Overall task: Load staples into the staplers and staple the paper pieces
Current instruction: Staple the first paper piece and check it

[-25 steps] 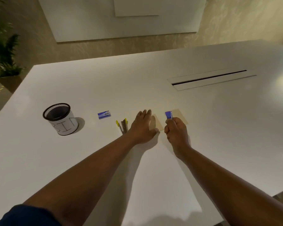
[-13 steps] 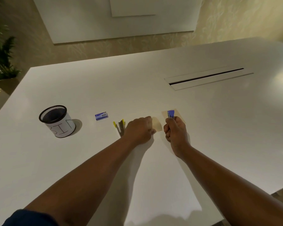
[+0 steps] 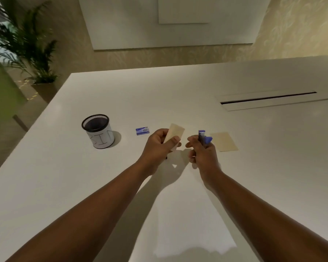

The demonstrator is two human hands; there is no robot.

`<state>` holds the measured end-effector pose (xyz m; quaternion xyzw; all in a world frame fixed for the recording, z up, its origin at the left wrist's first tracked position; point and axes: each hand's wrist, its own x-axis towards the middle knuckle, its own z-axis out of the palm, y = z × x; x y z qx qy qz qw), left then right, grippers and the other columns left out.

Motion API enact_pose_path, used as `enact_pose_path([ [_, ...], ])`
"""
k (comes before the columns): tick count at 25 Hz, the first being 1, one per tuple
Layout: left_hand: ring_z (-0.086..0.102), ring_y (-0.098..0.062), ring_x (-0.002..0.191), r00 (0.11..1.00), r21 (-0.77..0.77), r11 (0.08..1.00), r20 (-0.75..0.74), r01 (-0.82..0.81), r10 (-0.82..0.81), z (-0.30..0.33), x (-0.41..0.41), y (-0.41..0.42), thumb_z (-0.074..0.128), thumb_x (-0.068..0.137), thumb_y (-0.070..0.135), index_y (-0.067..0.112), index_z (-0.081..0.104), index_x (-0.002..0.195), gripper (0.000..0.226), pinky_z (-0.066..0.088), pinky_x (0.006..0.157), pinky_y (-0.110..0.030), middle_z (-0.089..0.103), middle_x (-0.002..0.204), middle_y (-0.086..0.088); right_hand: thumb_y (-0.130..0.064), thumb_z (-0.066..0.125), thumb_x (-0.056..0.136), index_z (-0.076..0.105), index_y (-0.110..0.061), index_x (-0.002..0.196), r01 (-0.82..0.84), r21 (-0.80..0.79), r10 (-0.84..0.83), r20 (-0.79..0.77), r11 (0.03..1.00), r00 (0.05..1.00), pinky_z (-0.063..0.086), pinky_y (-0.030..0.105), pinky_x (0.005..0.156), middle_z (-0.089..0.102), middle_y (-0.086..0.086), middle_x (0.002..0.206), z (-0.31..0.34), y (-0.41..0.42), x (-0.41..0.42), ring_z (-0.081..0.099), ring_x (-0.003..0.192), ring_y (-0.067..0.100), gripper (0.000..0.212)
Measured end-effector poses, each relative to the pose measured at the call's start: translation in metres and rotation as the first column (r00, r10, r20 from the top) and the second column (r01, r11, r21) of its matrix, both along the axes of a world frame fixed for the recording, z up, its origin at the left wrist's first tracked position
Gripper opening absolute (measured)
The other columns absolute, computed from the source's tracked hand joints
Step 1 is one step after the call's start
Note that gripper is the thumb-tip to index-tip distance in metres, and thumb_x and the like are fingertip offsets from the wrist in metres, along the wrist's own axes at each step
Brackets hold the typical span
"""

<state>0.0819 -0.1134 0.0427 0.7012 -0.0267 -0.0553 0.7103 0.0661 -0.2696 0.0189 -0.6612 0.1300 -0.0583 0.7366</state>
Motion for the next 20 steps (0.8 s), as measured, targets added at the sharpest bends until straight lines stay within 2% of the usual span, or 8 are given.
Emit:
enact_pose_path([
  [2,0.073,-0.018,0.095,0.999,-0.121,0.992,-0.037,-0.022,0.017,0.0,-0.005,0.024,0.065,0.099,0.018,0.02,0.058,0.13,0.031,0.053,0.072,-0.032,0.077,0.111,-0.004,-0.03,0.062,0.103,0.07,-0.024,0.107,-0.052,-0.014,0.053,0.076,0.999,0.996,0.046,0.024,0.055,0.072,-0.003,0.085,0.002,0.031,-0.003,0.06,0.062,0.009,0.012],
  [5,0.065,-0.014,0.096,1.0,-0.118,0.993,-0.004,-0.02,0.02,-0.008,-0.014,0.06,0.059,0.102,0.019,0.039,0.052,0.137,0.04,0.047,0.079,-0.03,0.072,0.117,0.0,-0.03,0.059,0.104,0.065,-0.027,0.121,-0.165,-0.084,0.176,0.148,0.983,0.973,0.047,0.014,0.054,0.07,-0.009,0.08,0.002,0.072,-0.011,0.061,0.059,-0.001,0.018],
  [9,0.067,-0.012,0.108,0.995,0.009,1.0,0.102,0.017,-0.018,-0.022,-0.03,0.096,0.057,0.104,0.019,0.046,0.035,0.15,0.058,0.053,0.094,-0.03,0.072,0.121,0.006,-0.029,0.062,0.103,0.066,-0.019,0.126,-0.241,-0.137,0.262,0.163,0.961,0.951,0.05,0.016,0.069,0.069,-0.017,0.076,-0.011,0.113,-0.017,0.065,0.069,-0.007,0.026],
  [11,0.065,-0.01,0.121,0.984,0.139,0.99,0.174,0.013,-0.037,-0.028,-0.038,0.107,0.056,0.105,0.027,0.043,0.029,0.155,0.059,0.051,0.104,-0.03,0.068,0.132,0.007,-0.035,0.062,0.101,0.066,-0.025,0.118,-0.252,-0.133,0.271,0.148,0.958,0.951,0.053,0.02,0.078,0.071,-0.027,0.082,-0.013,0.126,-0.02,0.067,0.08,-0.01,0.019],
  [13,0.063,-0.009,0.123,0.978,0.232,0.973,0.204,-0.007,-0.042,-0.035,-0.046,0.113,0.054,0.104,0.034,0.047,0.031,0.152,0.054,0.05,0.106,-0.031,0.064,0.137,0.008,-0.042,0.065,0.098,0.067,-0.027,0.108,-0.265,-0.15,0.286,0.148,0.953,0.947,0.059,0.031,0.085,0.076,-0.012,0.093,-0.017,0.135,-0.02,0.072,0.092,0.008,0.018],
  [15,0.068,-0.017,0.113,0.985,0.254,0.967,0.173,-0.034,-0.011,-0.041,-0.049,0.117,0.054,0.103,0.034,0.049,0.037,0.143,0.046,0.054,0.101,-0.04,0.068,0.124,0.005,-0.04,0.068,0.097,0.07,-0.021,0.105,-0.288,-0.154,0.309,0.136,0.945,0.941,0.061,0.044,0.09,0.076,0.005,0.096,-0.024,0.136,-0.017,0.073,0.096,0.026,0.021],
  [17,0.07,-0.028,0.099,0.989,0.264,0.964,0.149,-0.046,0.006,-0.04,-0.047,0.119,0.054,0.101,0.031,0.043,0.045,0.133,0.035,0.057,0.093,-0.051,0.07,0.106,-0.004,-0.047,0.071,0.092,0.071,-0.019,0.102,-0.319,-0.139,0.334,0.097,0.937,0.938,0.061,0.053,0.089,0.075,0.012,0.095,-0.027,0.134,-0.014,0.073,0.097,0.033,0.029],
  [20,0.064,-0.03,0.08,0.989,0.324,0.943,0.147,-0.077,0.03,-0.039,-0.041,0.122,0.049,0.099,0.031,0.035,0.051,0.11,0.012,0.054,0.078,-0.048,0.068,0.089,-0.011,-0.052,0.073,0.084,0.073,-0.015,0.099,-0.353,-0.099,0.357,0.026,0.931,0.934,0.059,0.06,0.082,0.075,0.019,0.094,-0.027,0.13,-0.009,0.073,0.095,0.04,0.041],
])
